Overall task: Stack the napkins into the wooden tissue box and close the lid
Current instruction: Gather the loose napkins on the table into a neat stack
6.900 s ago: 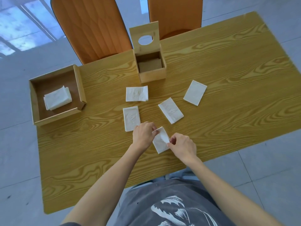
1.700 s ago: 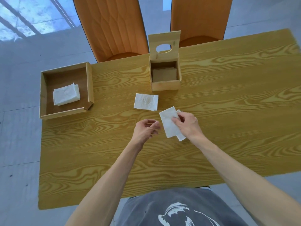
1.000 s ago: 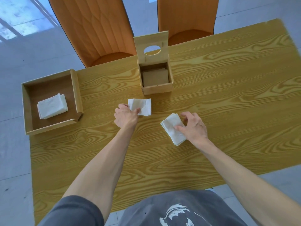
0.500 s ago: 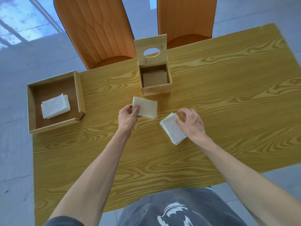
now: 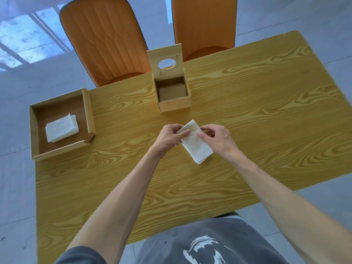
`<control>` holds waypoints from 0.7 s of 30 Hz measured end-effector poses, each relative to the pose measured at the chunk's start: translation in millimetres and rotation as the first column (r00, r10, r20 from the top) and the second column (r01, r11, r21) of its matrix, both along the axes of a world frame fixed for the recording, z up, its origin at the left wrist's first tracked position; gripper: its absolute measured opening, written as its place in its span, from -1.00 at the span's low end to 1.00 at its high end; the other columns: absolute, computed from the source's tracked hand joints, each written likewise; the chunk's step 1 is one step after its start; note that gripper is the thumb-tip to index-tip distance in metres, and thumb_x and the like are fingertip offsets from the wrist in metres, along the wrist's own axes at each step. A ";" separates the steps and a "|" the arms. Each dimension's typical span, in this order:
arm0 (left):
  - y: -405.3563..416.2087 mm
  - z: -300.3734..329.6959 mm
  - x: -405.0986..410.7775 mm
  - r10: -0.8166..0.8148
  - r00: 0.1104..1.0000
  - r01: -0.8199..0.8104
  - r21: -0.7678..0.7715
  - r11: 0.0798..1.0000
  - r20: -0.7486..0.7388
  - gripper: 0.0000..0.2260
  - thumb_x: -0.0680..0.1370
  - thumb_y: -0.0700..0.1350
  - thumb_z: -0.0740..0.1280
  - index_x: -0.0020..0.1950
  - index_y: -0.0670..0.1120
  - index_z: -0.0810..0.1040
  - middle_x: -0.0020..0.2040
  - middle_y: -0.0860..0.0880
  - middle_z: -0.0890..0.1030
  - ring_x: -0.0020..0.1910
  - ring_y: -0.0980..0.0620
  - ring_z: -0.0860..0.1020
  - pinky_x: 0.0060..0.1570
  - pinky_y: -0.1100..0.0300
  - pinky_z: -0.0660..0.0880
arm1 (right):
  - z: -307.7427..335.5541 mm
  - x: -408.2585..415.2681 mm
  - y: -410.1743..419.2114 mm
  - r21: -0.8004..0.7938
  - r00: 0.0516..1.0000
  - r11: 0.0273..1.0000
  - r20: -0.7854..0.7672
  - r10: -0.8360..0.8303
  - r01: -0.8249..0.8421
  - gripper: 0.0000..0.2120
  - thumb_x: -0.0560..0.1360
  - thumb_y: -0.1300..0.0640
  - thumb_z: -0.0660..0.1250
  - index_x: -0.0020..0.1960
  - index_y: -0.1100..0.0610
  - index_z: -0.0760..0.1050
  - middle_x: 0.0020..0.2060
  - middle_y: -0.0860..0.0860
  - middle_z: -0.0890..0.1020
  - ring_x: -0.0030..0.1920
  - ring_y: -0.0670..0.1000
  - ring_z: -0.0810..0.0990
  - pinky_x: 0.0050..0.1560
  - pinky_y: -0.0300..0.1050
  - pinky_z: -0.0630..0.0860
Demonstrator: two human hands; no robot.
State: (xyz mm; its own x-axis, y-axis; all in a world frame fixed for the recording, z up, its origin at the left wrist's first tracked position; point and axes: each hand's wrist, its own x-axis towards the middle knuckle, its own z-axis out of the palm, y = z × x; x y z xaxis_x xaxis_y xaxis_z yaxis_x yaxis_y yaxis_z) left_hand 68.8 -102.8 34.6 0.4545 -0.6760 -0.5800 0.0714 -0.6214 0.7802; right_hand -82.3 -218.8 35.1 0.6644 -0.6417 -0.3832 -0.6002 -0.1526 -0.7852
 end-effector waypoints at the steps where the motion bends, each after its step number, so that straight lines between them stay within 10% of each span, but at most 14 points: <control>1: -1.6 -2.6 -3.7 0.002 1.000 -0.002 0.013 1.000 0.002 -0.80 0.57 -0.05 0.40 0.13 -0.12 0.63 -0.11 -0.03 0.67 -0.31 0.15 0.54 -0.33 0.31 0.47 | -2.7 -5.7 -0.3 0.027 1.000 0.999 -0.011 -0.024 0.025 -0.66 0.50 -0.03 0.42 0.20 0.11 0.60 -0.04 -0.05 0.66 -0.05 -0.08 0.62 -0.05 -0.16 0.58; 21: -6.6 -34.4 -24.3 -0.144 0.858 0.015 0.256 0.966 0.493 -0.81 0.52 0.11 0.39 0.04 0.06 0.67 -0.05 0.08 0.69 -0.09 0.03 0.64 -0.15 0.06 0.58 | -30.2 -12.0 12.0 -0.138 0.964 0.989 -0.250 -0.086 0.052 -0.75 0.51 -0.05 0.39 0.11 0.06 0.60 -0.18 -0.09 0.63 -0.13 -0.02 0.62 -0.13 -0.08 0.57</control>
State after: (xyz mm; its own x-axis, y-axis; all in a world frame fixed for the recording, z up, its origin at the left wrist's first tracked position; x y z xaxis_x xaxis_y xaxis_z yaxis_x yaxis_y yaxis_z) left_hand 44.5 -109.5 0.2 0.6774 -0.5958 -0.4315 -0.3489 -0.7766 0.5245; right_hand -94.3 -206.8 4.9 0.5076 -0.7376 -0.4453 -0.7905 -0.1932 -0.5812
